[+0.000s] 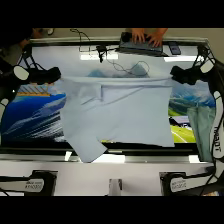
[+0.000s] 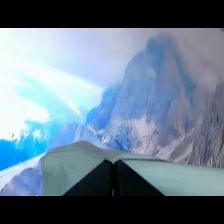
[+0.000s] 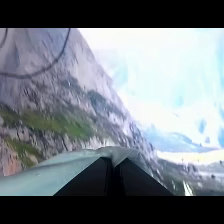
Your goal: Fold the shirts.
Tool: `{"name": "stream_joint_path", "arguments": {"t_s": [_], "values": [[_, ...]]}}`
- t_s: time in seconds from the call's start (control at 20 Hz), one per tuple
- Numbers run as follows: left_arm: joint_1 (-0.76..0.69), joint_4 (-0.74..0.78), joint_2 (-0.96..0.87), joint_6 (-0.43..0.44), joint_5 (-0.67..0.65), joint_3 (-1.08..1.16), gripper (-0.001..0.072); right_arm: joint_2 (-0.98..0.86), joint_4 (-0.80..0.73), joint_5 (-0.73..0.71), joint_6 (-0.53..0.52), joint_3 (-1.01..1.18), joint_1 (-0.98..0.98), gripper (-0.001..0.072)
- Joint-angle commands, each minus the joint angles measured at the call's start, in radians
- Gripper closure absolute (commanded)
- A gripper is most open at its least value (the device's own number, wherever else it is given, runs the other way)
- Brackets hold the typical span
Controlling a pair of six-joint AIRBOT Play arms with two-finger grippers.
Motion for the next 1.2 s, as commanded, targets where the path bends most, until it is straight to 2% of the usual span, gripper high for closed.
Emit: {"name": "stream_joint_path", "arguments": {"t_s": [0.0,0.15,0.25,0.3,0.4,0.5,0.75,0.8,0.85,0.9,0.95,1.05,1.15], "values": [[-0.01,-0.027,-0.107,-0.073,0.153,0.038,0.0677,-0.04,0.013,-0.202,0.038,-0.002,0.0,0.0686],[-0.023,-0.029,-0.158,-0.063,0.002,0.038,0.0677,-0.091,0.011,-0.014,0.036,-0.002,0.0,0.0686],[-0.022,-0.028,-0.148,0.024,-0.115,0.038,0.0678,-0.093,-0.02,0.142,0.007,-0.002,-0.002,0.0686],[-0.018,-0.016,-0.13,0.058,-0.188,0.038,0.0678,-0.084,-0.065,0.217,-0.019,-0.002,-0.002,0.0686],[-0.019,-0.006,-0.105,0.062,-0.381,0.038,0.0678,-0.07,-0.17,0.386,-0.057,-0.002,-0.002,0.0686],[-0.033,0.04,-0.11,0.09,-0.555,0.023,0.0678,-0.071,-0.216,0.447,-0.049,-0.023,-0.002,0.0686],[-0.043,0.053,-0.126,0.043,-0.576,-0.067,0.0677,-0.119,-0.2,0.519,-0.034,-0.056,0.0,0.0672],[-0.043,0.026,-0.129,0.034,-0.584,-0.068,0.0637,-0.119,-0.196,0.519,-0.034,-0.056,0.0,0.0479],[-0.041,-0.009,-0.126,0.04,-0.607,-0.067,0.045,-0.115,-0.187,0.533,-0.045,-0.052,0.0,0.03],[-0.04,-0.026,-0.123,0.041,-0.638,-0.061,0.0215,-0.105,-0.19,0.562,-0.066,-0.051,-0.002,0.0296],[-0.039,-0.024,-0.114,0.043,-0.67,-0.058,0.0163,-0.085,-0.207,0.589,-0.068,-0.052,-0.01,0.0296],[-0.032,-0.021,-0.083,0.077,-0.746,-0.071,0.0163,-0.042,-0.206,0.64,-0.068,-0.052,-0.051,0.0296],[-0.029,-0.022,-0.014,0.096,-0.752,-0.152,0.0164,0.003,-0.201,0.687,-0.068,-0.071,-0.119,0.0295]]}}
